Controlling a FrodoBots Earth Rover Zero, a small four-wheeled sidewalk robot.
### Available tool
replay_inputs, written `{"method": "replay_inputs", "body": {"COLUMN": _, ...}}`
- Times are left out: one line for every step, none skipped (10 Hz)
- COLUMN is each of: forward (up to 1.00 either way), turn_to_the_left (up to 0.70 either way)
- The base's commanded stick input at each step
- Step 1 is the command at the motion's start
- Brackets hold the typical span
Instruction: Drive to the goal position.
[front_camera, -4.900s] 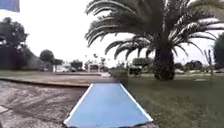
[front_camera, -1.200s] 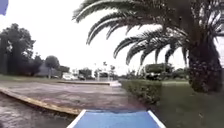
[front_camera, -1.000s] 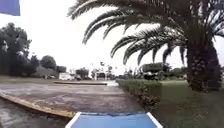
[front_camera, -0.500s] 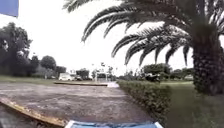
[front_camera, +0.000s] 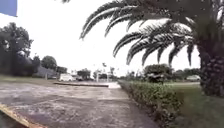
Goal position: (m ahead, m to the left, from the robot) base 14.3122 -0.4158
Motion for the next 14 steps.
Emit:
{"method": "replay_inputs", "body": {"forward": 0.50, "turn_to_the_left": 0.00}}
{"method": "replay_inputs", "body": {"forward": 0.50, "turn_to_the_left": 0.00}}
{"method": "replay_inputs", "body": {"forward": 0.50, "turn_to_the_left": 0.00}}
{"method": "replay_inputs", "body": {"forward": 0.50, "turn_to_the_left": 0.00}}
{"method": "replay_inputs", "body": {"forward": 0.50, "turn_to_the_left": 0.00}}
{"method": "replay_inputs", "body": {"forward": 0.50, "turn_to_the_left": 0.00}}
{"method": "replay_inputs", "body": {"forward": 0.50, "turn_to_the_left": 0.00}}
{"method": "replay_inputs", "body": {"forward": 0.50, "turn_to_the_left": 0.00}}
{"method": "replay_inputs", "body": {"forward": 0.50, "turn_to_the_left": 0.00}}
{"method": "replay_inputs", "body": {"forward": 0.50, "turn_to_the_left": 0.00}}
{"method": "replay_inputs", "body": {"forward": 0.50, "turn_to_the_left": 0.00}}
{"method": "replay_inputs", "body": {"forward": 0.50, "turn_to_the_left": 0.00}}
{"method": "replay_inputs", "body": {"forward": 0.50, "turn_to_the_left": 0.00}}
{"method": "replay_inputs", "body": {"forward": 0.50, "turn_to_the_left": 0.00}}
